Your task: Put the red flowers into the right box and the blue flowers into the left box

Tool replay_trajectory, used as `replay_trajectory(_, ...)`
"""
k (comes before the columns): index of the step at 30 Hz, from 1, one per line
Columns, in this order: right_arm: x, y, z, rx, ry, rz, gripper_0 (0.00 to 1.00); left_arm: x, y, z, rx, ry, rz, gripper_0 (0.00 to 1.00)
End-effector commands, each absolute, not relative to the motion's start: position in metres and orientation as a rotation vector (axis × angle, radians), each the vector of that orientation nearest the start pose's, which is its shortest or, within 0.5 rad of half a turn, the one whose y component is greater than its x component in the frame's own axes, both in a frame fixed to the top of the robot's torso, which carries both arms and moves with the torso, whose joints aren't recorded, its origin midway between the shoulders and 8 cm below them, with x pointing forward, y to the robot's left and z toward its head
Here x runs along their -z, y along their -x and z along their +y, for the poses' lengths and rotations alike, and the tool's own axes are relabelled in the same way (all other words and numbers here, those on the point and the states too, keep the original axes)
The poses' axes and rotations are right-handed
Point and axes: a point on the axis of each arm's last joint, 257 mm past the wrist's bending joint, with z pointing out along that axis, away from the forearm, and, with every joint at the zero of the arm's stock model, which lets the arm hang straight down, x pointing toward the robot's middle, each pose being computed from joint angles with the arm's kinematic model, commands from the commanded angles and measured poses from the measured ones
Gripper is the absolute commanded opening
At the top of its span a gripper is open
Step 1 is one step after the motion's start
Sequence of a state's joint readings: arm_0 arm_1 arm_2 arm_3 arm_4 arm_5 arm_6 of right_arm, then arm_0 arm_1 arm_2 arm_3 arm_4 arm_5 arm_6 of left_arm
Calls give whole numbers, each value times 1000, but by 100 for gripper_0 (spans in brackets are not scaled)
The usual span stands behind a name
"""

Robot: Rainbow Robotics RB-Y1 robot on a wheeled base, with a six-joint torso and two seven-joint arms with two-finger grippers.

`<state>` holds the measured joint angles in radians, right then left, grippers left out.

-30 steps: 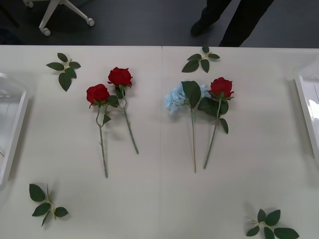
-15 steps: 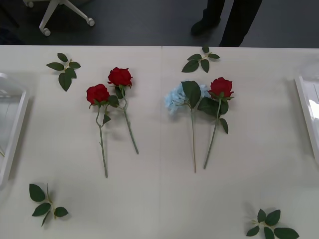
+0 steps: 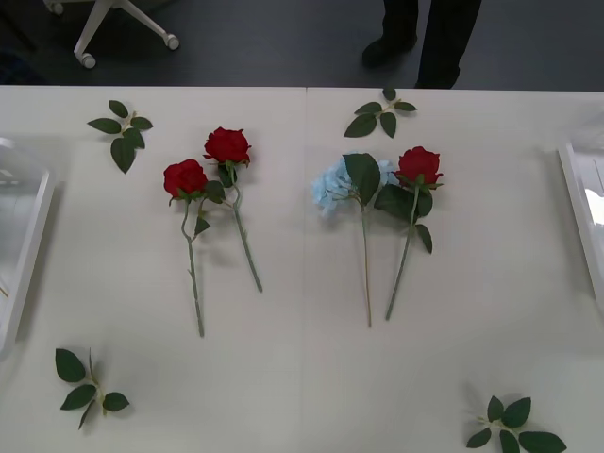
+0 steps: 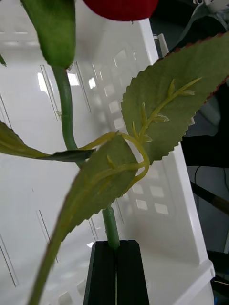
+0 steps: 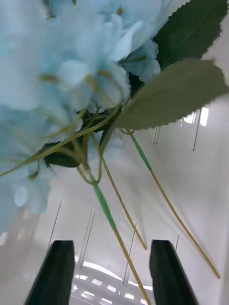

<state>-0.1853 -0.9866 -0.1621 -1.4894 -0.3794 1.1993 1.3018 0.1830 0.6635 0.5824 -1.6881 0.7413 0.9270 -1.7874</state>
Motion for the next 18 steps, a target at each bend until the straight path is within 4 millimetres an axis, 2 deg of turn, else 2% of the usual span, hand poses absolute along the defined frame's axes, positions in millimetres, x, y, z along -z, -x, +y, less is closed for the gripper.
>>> replay_trajectory(1, 157, -467, -639, 685, -329, 2318, 23, 215, -396, 597, -315, 169, 2196, 100)
replay_trajectory(2, 157, -466, -640, 687, -332, 2319, 23, 215, -394, 590, -309, 148, 2197, 100)
replay_trajectory(3, 156, -467, -640, 688, -331, 2316, 85, 214, -393, 586, -305, 140, 2197, 100)
replay_trajectory(4, 154, -467, -641, 695, -326, 2314, 94, 212, -392, 580, -299, 125, 2198, 100)
replay_trajectory(6, 154, -467, -641, 698, -323, 2314, 97, 212, -390, 572, -289, 107, 2209, 100)
replay_trajectory(7, 153, -468, -641, 701, -319, 2314, 98, 210, -384, 558, -270, 84, 2233, 100)
replay_trajectory(11, 152, -470, -640, 696, -311, 2311, 97, 203, -377, 525, -185, 120, 2265, 100)
replay_trajectory(15, 150, -475, -627, 617, -313, 2333, 98, 198, -375, 489, -85, 174, 2284, 100)
replay_trajectory(16, 146, -476, -620, 578, -312, 2354, 98, 196, -376, 470, -35, 192, 2287, 100)
replay_trajectory(18, 138, -478, -608, 517, -307, 2380, 98, 197, -379, 446, 35, 219, 2289, 100)
